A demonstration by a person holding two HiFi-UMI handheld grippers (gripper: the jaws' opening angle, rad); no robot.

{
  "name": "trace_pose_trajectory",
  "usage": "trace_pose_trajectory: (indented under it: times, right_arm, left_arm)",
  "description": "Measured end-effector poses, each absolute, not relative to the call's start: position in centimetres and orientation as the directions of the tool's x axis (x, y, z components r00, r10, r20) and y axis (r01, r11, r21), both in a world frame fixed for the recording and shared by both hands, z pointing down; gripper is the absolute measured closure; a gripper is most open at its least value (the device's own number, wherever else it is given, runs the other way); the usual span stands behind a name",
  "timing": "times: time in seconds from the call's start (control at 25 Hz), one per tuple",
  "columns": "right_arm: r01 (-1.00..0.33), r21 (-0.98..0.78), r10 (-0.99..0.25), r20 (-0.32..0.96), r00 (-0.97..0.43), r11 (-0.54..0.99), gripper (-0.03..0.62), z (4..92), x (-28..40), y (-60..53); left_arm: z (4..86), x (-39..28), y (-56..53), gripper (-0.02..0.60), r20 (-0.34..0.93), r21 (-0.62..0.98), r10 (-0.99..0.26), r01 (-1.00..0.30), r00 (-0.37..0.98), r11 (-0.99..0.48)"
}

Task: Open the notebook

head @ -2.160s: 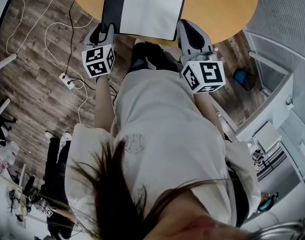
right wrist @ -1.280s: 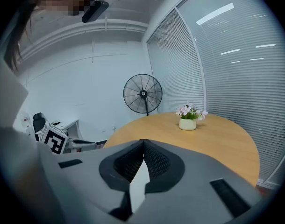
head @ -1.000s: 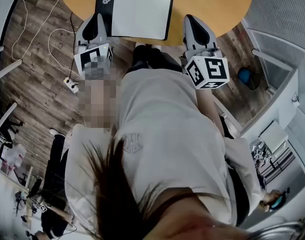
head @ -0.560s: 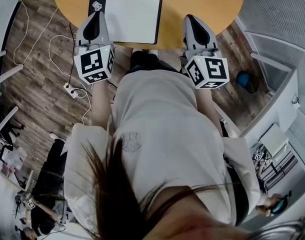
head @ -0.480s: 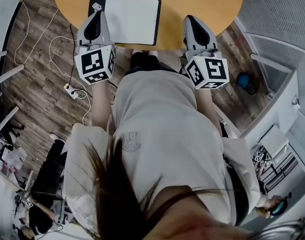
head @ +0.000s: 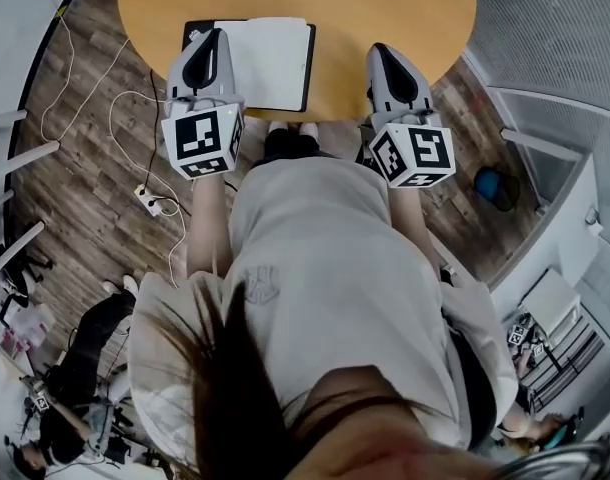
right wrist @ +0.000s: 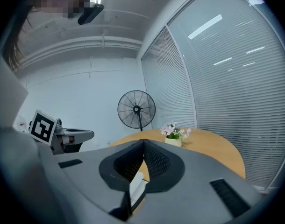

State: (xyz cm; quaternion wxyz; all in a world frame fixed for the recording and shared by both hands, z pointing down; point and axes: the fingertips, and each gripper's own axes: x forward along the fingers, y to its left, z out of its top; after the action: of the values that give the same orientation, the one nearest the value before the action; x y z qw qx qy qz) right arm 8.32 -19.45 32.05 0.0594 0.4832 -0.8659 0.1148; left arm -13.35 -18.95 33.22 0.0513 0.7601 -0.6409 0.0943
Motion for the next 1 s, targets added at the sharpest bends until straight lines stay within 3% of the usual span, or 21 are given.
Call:
trace_pose_trajectory:
  times: [1.0]
  right_arm:
    - [-0.853, -0.151, -0.86, 0.033, -0.509, 0.499, 0.594, 24.6, 11.1, -19.4]
  left_arm:
    - [24.7, -7.1, -18.8, 0.565, 0.069, -0.055, -0.957, -0.957, 0.281, -0.284]
